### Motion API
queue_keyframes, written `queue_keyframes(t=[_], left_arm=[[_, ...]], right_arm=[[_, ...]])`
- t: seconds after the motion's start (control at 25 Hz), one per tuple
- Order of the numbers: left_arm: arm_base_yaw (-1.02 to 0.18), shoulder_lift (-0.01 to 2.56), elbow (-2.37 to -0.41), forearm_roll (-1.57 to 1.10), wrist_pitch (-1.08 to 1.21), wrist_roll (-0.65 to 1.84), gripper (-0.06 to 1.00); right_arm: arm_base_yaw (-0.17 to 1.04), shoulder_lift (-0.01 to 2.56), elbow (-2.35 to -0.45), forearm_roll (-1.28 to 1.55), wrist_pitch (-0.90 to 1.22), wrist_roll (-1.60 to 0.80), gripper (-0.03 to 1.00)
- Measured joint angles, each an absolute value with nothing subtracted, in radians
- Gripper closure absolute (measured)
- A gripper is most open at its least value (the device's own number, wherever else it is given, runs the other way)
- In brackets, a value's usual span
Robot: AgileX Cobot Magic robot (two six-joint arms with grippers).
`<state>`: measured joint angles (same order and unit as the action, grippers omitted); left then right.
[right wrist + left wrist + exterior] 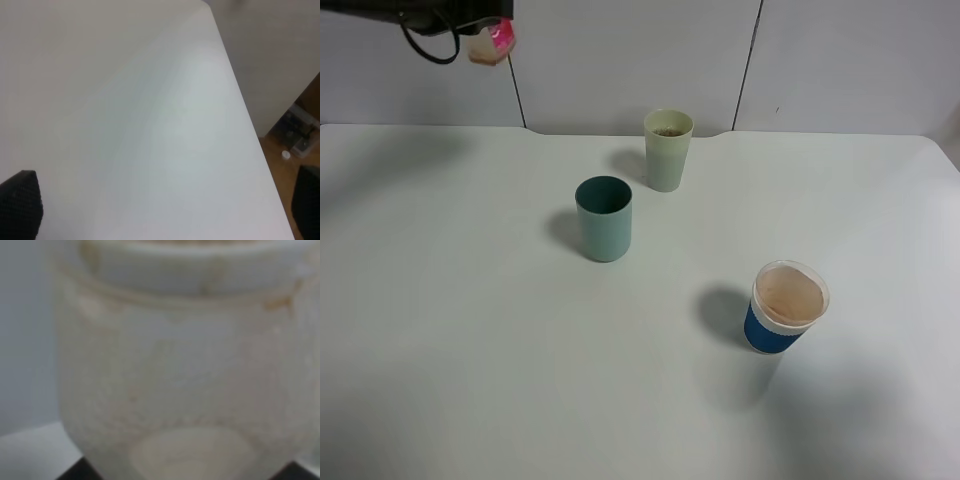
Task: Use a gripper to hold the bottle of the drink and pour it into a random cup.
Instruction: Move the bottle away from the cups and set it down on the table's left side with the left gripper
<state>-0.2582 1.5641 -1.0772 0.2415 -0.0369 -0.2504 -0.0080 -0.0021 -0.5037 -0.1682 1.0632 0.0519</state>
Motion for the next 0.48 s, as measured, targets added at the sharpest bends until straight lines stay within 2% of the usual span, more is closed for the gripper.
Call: queue_keyframes(t=[0.2, 0.48], left_arm=[[-0.189, 1.557, -0.898, 0.238, -0.176, -0.261, 0.62], [-0.119, 1.558, -0.664, 0.238, -0.547, -0.261, 0.62]], right_arm=[[-0.008, -0.002, -0.504, -0.168, 1.063, 0.052, -0.02], [-0.008, -0.002, -0.504, -0.168, 1.063, 0.052, -0.02]])
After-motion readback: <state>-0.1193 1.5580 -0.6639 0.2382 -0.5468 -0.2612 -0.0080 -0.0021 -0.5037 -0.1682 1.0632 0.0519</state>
